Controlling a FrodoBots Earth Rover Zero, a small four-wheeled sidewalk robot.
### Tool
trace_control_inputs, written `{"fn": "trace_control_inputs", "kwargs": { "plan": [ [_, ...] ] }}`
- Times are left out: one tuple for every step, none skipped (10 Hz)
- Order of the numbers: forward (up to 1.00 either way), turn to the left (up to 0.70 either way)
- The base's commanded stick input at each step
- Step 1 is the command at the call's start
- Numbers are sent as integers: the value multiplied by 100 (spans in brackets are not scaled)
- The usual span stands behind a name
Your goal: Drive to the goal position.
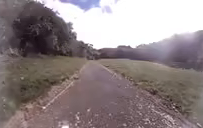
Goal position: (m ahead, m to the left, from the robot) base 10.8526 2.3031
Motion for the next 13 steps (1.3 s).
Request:
{"fn": "trace_control_inputs", "kwargs": {
  "plan": [
    [30, 4],
    [30, 14],
    [30, 37],
    [30, 63],
    [30, 53],
    [30, 14],
    [30, 0],
    [30, 0],
    [30, 0],
    [30, 0],
    [30, 0],
    [30, 0],
    [30, 0]
  ]
}}
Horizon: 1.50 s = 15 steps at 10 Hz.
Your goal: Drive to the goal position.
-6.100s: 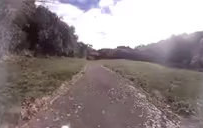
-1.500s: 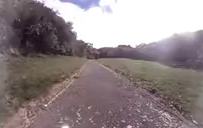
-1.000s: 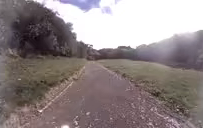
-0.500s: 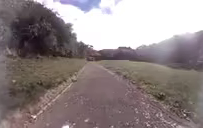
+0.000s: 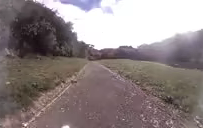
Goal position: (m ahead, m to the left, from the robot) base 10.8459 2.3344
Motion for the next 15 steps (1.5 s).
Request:
{"fn": "trace_control_inputs", "kwargs": {
  "plan": [
    [30, 0],
    [30, 0],
    [30, 0],
    [30, 0],
    [30, 0],
    [30, 0],
    [30, 0],
    [30, 0],
    [30, 0],
    [30, 0],
    [30, 0],
    [30, 0],
    [30, 0],
    [30, 0],
    [30, 0]
  ]
}}
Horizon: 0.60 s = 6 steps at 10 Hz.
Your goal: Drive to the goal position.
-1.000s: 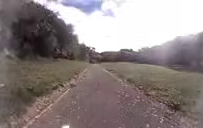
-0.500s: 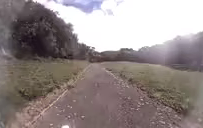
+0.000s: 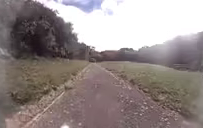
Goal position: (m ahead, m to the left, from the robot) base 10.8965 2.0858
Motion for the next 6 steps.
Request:
{"fn": "trace_control_inputs", "kwargs": {
  "plan": [
    [30, 0],
    [30, 0],
    [30, 0],
    [30, 0],
    [30, 0],
    [30, 0]
  ]
}}
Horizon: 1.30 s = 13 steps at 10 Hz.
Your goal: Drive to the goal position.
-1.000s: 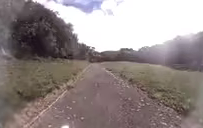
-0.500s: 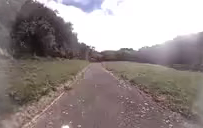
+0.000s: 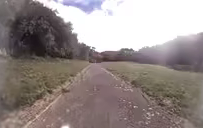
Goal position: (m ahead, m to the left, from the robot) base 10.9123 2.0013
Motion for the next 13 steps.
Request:
{"fn": "trace_control_inputs", "kwargs": {
  "plan": [
    [30, 0],
    [30, 0],
    [30, 0],
    [30, 0],
    [30, 0],
    [30, 0],
    [30, 0],
    [30, 0],
    [30, 0],
    [30, 0],
    [30, 0],
    [30, 0],
    [30, 0]
  ]
}}
